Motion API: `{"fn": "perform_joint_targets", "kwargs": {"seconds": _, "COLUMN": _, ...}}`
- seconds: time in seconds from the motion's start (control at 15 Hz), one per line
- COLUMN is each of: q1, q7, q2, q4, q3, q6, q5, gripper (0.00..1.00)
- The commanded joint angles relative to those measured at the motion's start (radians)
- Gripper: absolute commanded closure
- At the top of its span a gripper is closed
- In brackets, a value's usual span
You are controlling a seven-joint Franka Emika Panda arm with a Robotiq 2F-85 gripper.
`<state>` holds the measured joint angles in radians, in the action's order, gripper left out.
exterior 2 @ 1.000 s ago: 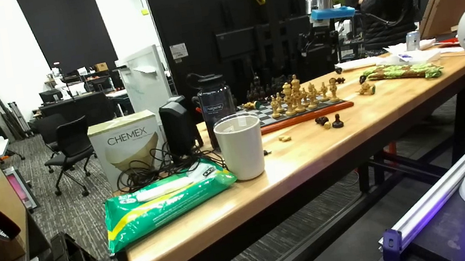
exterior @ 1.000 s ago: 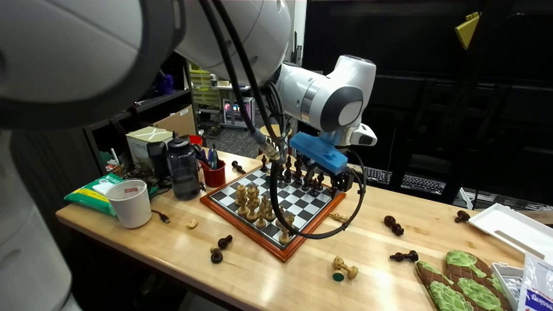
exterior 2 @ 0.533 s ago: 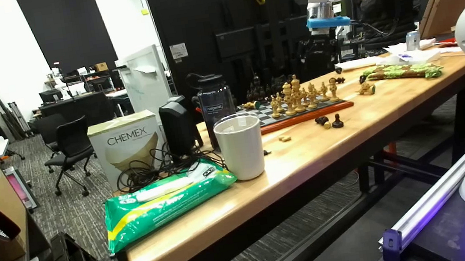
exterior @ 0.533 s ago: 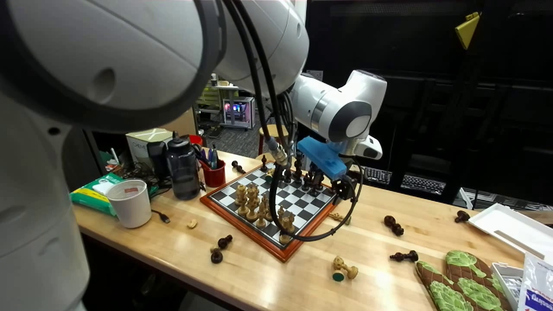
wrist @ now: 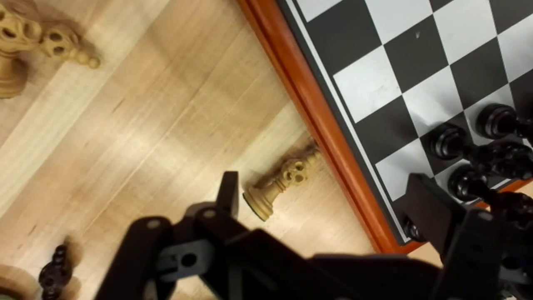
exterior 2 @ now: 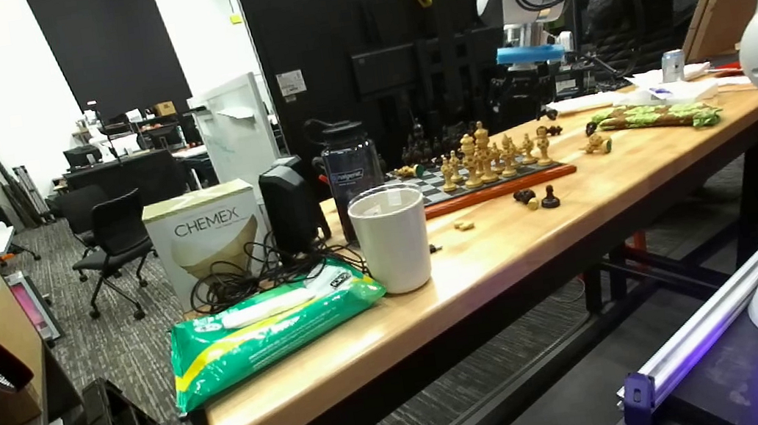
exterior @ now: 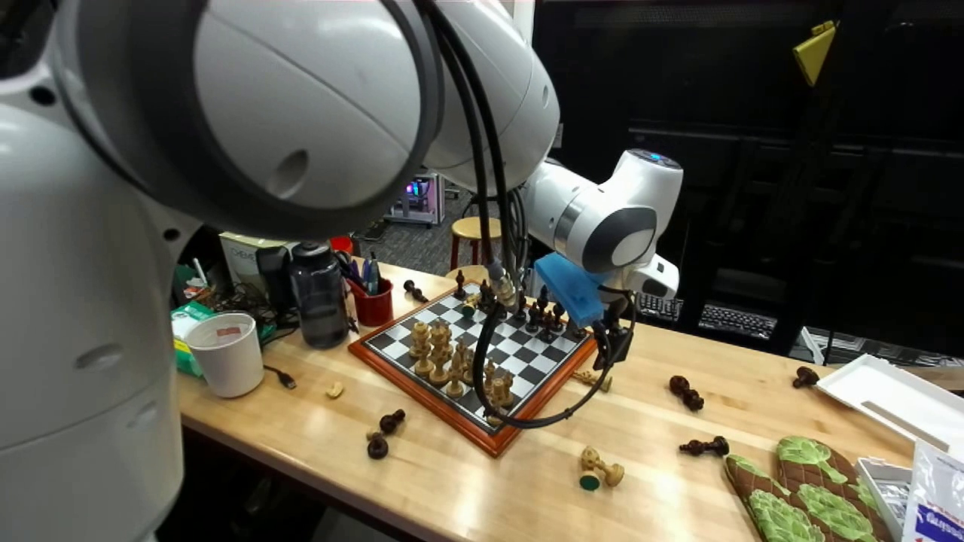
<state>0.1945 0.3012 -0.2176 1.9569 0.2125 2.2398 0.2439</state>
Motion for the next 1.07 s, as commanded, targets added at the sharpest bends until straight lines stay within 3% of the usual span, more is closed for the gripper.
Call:
{"fn": "perform_joint_targets", "kwargs": {"seconds": 0.0, "q1": 0.004, "q7": 0.002, "q2": -0.001, "q4": -0.004, "q3": -0.004, "q6": -0.002, "q5": -0.001, "gripper": 0.0}}
{"fn": "perform_joint_targets", "kwargs": {"seconds": 1.0, "q1": -0.009, "q7": 0.201, "q2": -0.149, "q4": -0.088, "q3": 0.005, "q6": 0.068, "q5": 0.011, "gripper": 0.0}}
